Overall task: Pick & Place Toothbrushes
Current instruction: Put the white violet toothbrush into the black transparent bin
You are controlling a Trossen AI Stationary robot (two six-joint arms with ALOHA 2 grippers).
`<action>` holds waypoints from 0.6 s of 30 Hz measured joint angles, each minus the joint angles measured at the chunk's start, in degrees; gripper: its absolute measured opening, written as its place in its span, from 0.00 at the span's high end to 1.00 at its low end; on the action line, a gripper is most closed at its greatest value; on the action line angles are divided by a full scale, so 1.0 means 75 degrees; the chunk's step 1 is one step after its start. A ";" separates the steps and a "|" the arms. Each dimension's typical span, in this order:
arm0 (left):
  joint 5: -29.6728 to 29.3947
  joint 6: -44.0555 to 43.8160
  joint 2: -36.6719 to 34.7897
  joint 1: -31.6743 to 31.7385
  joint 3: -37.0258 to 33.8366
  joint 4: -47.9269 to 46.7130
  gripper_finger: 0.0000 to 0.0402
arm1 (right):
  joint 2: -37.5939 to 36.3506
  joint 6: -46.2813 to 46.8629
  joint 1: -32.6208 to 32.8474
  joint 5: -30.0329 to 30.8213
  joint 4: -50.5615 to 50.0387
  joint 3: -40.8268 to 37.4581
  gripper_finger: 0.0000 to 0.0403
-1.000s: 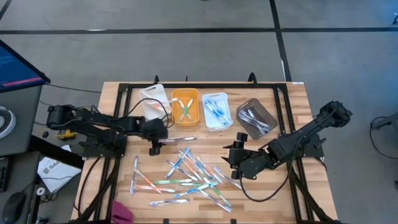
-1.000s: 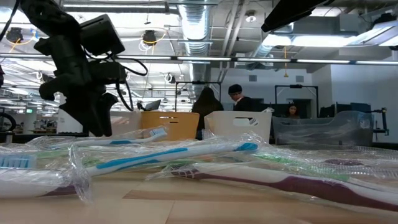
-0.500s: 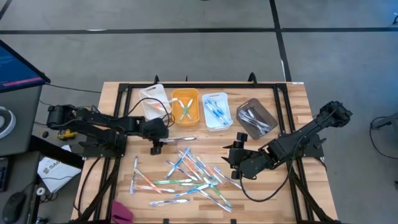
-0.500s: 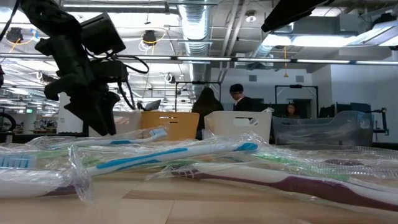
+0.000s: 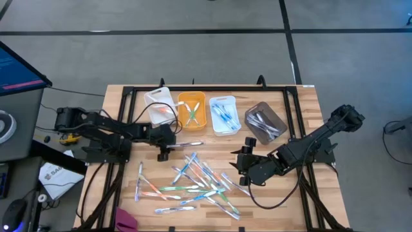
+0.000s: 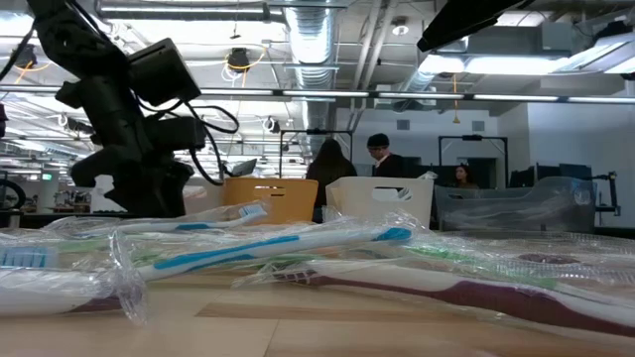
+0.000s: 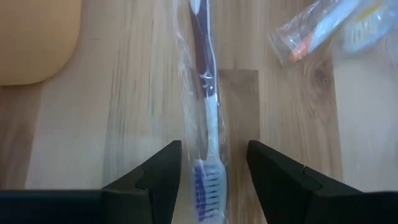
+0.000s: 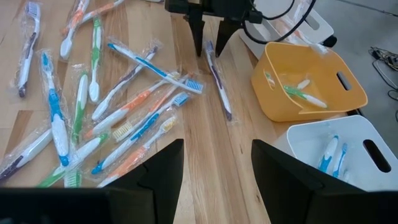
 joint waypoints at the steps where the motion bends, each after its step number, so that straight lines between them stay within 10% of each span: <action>1: -0.0001 -0.0001 0.0014 0.0000 0.0000 0.0007 0.55 | 0.0000 0.0000 0.0000 0.0000 0.0000 0.0000 0.55; 8: 0.0003 -0.0001 0.0031 0.0000 -0.0005 0.0022 0.60 | 0.0000 0.0000 0.0000 0.0000 0.0169 0.0000 0.55; 18: 0.0208 -0.0011 0.0049 -0.0004 -0.0012 0.0078 0.94 | 0.0000 0.0005 0.0017 0.0000 0.0600 0.0000 0.55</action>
